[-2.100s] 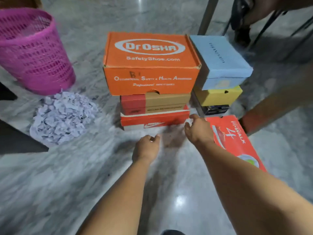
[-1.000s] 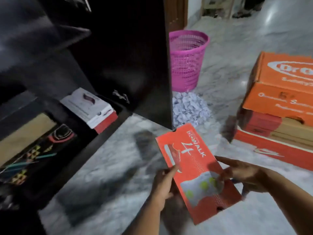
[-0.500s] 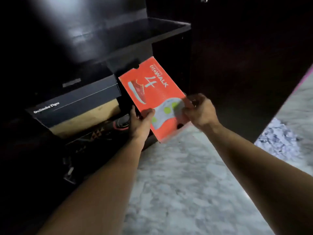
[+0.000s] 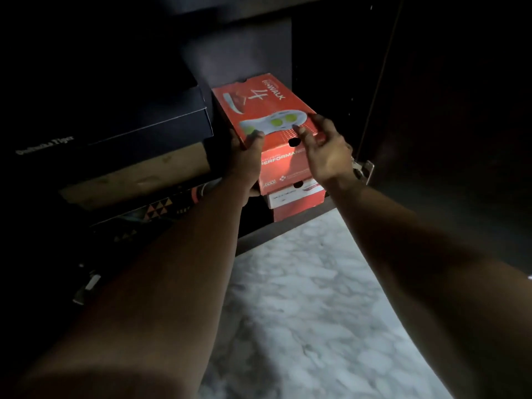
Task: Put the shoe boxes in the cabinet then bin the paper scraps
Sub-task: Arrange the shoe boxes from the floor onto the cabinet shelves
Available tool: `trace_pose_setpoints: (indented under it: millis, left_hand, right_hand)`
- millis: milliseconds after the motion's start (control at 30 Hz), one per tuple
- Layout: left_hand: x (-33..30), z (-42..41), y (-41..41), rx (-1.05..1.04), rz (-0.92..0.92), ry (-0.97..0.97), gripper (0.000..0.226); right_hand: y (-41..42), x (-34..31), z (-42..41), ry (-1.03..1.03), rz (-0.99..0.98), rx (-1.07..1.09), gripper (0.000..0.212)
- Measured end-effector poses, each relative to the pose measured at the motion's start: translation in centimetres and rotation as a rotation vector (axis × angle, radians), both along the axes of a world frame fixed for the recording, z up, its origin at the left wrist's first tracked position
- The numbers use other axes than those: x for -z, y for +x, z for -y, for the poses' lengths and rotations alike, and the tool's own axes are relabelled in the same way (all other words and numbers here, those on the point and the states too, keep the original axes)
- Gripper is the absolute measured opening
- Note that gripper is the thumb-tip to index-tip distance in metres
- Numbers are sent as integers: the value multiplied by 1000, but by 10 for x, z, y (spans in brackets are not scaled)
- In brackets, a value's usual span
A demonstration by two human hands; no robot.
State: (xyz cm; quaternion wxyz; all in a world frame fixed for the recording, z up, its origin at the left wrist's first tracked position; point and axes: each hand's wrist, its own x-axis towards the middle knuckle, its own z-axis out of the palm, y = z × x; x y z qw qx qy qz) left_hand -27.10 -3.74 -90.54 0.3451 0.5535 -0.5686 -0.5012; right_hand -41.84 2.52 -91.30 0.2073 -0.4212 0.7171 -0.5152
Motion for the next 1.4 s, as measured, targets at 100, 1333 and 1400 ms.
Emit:
trace_pose_setpoints:
  millis: [100, 1333, 1400]
  left_hand:
    - [3, 5, -2, 5, -39, 52, 65]
    - [-12, -465, -250, 954, 237, -116, 36]
    - [-30, -491, -281, 940, 151, -133, 41]
  right_hand:
    - [4, 10, 0, -5, 16, 7, 61]
    - [-155, -50, -608, 387, -110, 899, 21]
    - [-167, -77, -646, 315, -218, 1027, 21]
